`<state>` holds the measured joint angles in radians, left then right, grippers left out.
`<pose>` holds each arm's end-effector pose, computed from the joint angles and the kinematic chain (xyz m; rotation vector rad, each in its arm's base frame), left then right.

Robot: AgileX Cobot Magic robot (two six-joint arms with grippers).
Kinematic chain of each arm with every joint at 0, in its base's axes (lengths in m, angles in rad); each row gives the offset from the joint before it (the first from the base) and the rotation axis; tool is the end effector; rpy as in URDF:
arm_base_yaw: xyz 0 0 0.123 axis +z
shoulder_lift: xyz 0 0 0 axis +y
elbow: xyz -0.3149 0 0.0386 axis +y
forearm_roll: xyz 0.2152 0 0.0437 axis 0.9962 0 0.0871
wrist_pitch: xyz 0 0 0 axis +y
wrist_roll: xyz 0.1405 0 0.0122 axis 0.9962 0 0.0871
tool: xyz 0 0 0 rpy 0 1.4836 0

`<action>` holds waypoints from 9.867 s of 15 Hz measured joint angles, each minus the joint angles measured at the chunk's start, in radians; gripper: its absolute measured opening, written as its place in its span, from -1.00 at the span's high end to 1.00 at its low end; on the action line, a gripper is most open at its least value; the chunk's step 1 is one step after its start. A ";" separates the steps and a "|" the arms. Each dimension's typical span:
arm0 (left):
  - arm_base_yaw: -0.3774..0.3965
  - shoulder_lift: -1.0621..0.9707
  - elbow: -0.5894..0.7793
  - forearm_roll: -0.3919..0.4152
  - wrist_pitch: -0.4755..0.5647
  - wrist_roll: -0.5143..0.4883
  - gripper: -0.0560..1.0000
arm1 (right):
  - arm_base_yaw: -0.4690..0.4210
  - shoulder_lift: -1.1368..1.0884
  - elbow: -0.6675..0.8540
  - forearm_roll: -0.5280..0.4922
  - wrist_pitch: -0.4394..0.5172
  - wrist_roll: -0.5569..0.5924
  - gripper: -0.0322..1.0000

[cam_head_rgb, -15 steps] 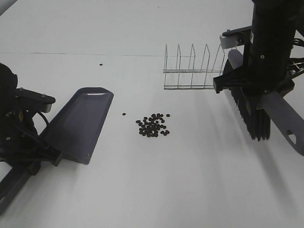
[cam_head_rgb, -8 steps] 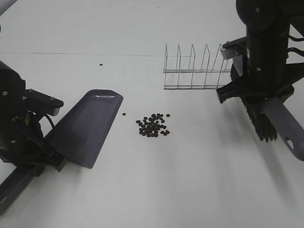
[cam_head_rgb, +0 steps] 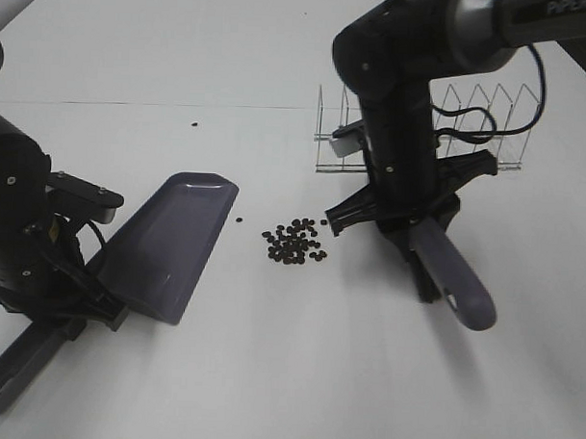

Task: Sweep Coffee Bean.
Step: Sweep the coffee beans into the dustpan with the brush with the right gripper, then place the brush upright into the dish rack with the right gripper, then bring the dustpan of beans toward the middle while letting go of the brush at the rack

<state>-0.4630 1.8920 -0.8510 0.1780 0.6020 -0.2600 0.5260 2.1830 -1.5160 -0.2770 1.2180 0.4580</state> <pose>0.2618 -0.1149 0.1057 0.5363 3.0416 0.1390 0.3465 0.1593 0.1266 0.2924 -3.0058 0.4952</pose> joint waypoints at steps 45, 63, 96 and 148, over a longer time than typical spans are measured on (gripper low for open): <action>0.000 0.000 -0.001 -0.017 0.000 0.003 0.30 | 0.024 0.043 -0.061 0.016 0.006 -0.073 0.38; 0.000 0.001 -0.001 -0.022 0.000 0.003 0.30 | 0.165 0.212 -0.535 0.474 0.014 -0.183 0.38; -0.001 0.005 -0.006 -0.049 0.044 0.004 0.30 | -0.476 -0.084 -0.010 0.313 0.003 -0.437 0.38; -0.001 0.072 -0.136 -0.183 0.075 0.005 0.30 | -0.512 0.092 -0.511 0.408 0.007 -0.394 -0.25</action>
<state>-0.4640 1.9640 -0.9870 -0.0050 0.6770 -0.2550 0.0140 2.2750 -2.0270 0.1310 1.2250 0.0640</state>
